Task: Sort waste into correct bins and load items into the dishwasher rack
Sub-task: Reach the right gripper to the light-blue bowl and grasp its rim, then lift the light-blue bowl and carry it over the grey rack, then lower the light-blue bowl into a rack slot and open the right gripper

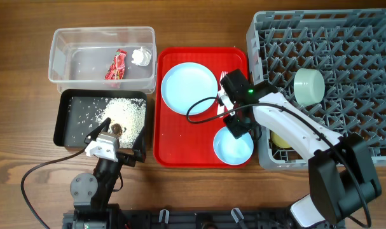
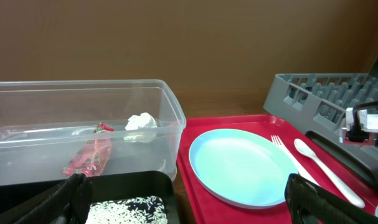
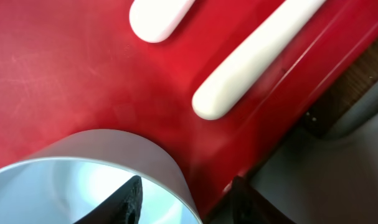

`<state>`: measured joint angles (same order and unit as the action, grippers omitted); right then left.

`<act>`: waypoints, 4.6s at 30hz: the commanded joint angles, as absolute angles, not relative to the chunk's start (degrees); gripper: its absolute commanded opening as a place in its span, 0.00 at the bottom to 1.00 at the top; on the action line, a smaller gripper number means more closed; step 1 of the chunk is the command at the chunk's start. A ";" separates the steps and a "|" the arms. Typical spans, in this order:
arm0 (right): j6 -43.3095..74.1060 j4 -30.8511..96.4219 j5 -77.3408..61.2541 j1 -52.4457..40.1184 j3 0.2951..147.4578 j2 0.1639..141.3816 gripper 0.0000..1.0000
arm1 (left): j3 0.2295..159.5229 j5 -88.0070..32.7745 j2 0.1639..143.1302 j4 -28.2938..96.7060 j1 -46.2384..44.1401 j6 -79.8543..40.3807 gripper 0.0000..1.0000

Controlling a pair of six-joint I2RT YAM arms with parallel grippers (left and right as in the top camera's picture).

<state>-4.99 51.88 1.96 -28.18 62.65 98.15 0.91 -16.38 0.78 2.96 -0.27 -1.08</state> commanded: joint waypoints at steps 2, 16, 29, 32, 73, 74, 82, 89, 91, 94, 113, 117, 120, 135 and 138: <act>-5.78 48.23 0.80 -28.29 59.55 98.28 0.34 | 0.36 -15.79 0.16 2.76 -0.47 -0.21 1.00; 0.67 53.58 1.93 -28.69 66.50 95.33 0.04 | 0.36 -15.81 0.16 2.76 -0.47 -0.21 1.00; 27.83 51.35 38.48 -25.21 72.03 71.72 0.04 | 0.36 -15.81 0.16 2.76 -0.47 -0.21 1.00; 30.50 51.46 50.50 -21.32 72.01 70.61 0.04 | 0.36 -15.81 0.16 2.76 -0.47 -0.21 1.00; 6.04 32.42 64.79 11.88 71.99 100.68 0.04 | 0.36 -15.81 0.16 2.76 -0.47 -0.21 1.00; 4.64 31.51 64.86 11.20 71.99 100.73 0.04 | 0.36 -15.79 0.16 2.76 -0.47 -0.21 1.00; -10.98 22.20 71.37 8.54 71.99 101.82 0.04 | 0.36 -15.81 0.16 2.76 -0.47 -0.21 1.00; -16.49 16.88 77.10 8.75 71.77 101.91 0.04 | 0.36 -15.79 0.16 2.76 -0.47 -0.21 1.00; -16.49 17.06 76.90 8.75 71.26 101.91 0.04 | 0.36 -15.79 0.16 2.76 -0.47 -0.21 1.00; -16.45 17.04 76.23 8.75 69.43 101.91 0.04 | 0.36 -15.81 0.16 2.76 -0.47 -0.21 1.00; -21.98 14.00 64.99 7.18 65.54 101.91 0.07 | 0.36 -15.81 0.16 2.76 -0.47 -0.21 1.00; -22.46 14.02 63.29 7.18 65.54 101.91 0.13 | 0.36 -15.79 0.16 2.76 -0.47 -0.21 1.00; -22.44 14.11 62.85 6.96 65.54 101.91 0.14 | 0.36 -15.81 0.16 2.76 -0.47 -0.21 1.00; -18.81 14.06 66.81 7.16 65.52 101.91 0.04 | 0.36 -15.79 0.16 2.76 -0.47 -0.21 1.00; -16.29 14.15 68.58 8.08 65.52 101.91 0.04 | 0.36 -15.79 0.16 2.76 -0.47 -0.21 1.00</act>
